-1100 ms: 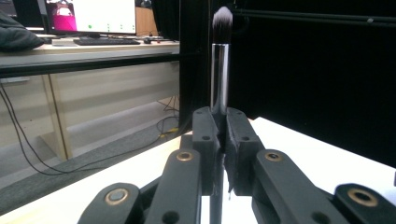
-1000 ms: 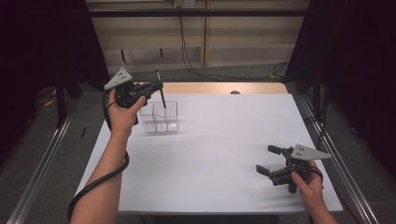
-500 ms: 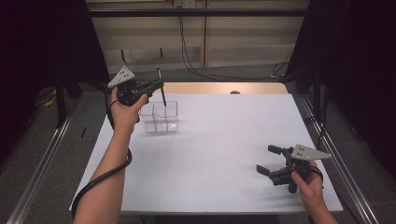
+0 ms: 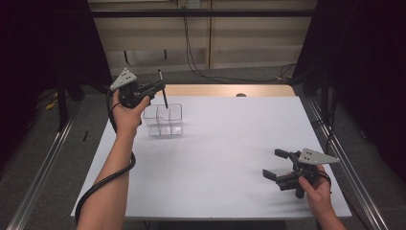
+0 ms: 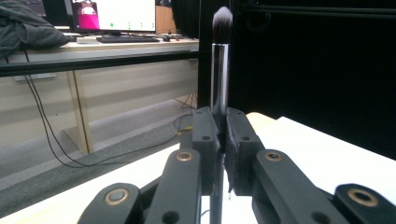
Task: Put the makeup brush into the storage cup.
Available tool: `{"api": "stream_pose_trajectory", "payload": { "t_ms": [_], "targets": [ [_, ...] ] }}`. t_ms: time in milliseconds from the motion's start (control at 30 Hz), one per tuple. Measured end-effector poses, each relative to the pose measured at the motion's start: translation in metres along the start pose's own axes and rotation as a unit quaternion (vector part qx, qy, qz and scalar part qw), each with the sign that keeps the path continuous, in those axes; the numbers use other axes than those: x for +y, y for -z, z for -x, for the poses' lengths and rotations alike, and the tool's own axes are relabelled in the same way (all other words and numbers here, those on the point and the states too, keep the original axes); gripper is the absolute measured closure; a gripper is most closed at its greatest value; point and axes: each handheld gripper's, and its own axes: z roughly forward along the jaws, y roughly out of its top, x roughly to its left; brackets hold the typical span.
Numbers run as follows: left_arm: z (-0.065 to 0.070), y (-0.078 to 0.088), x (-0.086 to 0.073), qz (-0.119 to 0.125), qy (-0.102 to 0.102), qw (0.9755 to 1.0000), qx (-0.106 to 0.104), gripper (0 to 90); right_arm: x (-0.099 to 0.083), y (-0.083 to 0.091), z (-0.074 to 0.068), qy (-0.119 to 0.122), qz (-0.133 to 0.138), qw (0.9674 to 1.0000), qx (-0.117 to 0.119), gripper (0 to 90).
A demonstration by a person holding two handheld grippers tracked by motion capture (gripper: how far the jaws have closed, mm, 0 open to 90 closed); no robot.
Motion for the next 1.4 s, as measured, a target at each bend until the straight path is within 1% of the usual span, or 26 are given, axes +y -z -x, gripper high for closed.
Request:
{"api": "stream_pose_trajectory", "payload": {
  "t_ms": [100,133,333,600,667,900,967,1167,1200,1233,1267,1400],
  "targets": [
    [-0.002,0.001,-0.002,0.000,0.002,1.0000,0.004,83.9,0.000,0.000,0.000,0.001,0.000,1.0000,0.000,2.4],
    [-0.002,0.002,-0.003,0.002,0.006,1.0000,0.005,83.9,0.000,0.000,0.000,0.002,0.000,1.0000,0.000,2.4],
    [-0.005,0.003,-0.009,-0.004,0.004,0.9999,0.014,83.9,0.000,0.000,-0.001,0.002,0.001,1.0000,0.001,2.4],
    [-0.006,0.003,-0.015,-0.010,0.002,0.9997,0.021,83.9,0.001,0.000,-0.001,0.002,0.001,1.0000,0.000,2.4],
    [-0.006,0.002,-0.017,-0.014,0.001,0.9997,0.021,83.9,0.001,0.000,-0.001,0.001,0.001,1.0000,0.001,2.4],
    [-0.006,0.001,-0.022,-0.015,0.005,0.9996,0.024,83.9,0.001,0.000,-0.001,0.002,0.001,1.0000,0.000,2.4],
    [-0.006,0.001,-0.024,-0.019,0.001,0.9995,0.024,83.9,0.001,0.000,-0.001,0.002,0.001,1.0000,0.002,2.4],
    [-0.006,0.001,-0.029,-0.021,0.005,0.9995,0.025,83.9,0.001,0.000,-0.001,0.003,0.001,1.0000,0.003,2.4],
    [-0.006,0.001,-0.030,-0.020,0.009,0.9995,0.024,83.8,0.001,0.000,-0.001,0.002,0.001,1.0000,0.003,2.4],
    [-0.006,0.001,-0.031,-0.022,0.007,0.9995,0.024,83.8,0.001,0.000,-0.001,0.002,0.002,1.0000,0.003,2.4],
    [-0.006,0.000,-0.032,-0.021,0.010,0.9994,0.025,83.8,0.001,0.000,-0.001,0.002,0.001,1.0000,0.002,2.4],
    [-0.007,0.001,-0.035,-0.023,0.009,0.9994,0.026,83.8,0.001,0.000,-0.001,0.002,0.001,1.0000,0.003,2.4]
  ]
}}
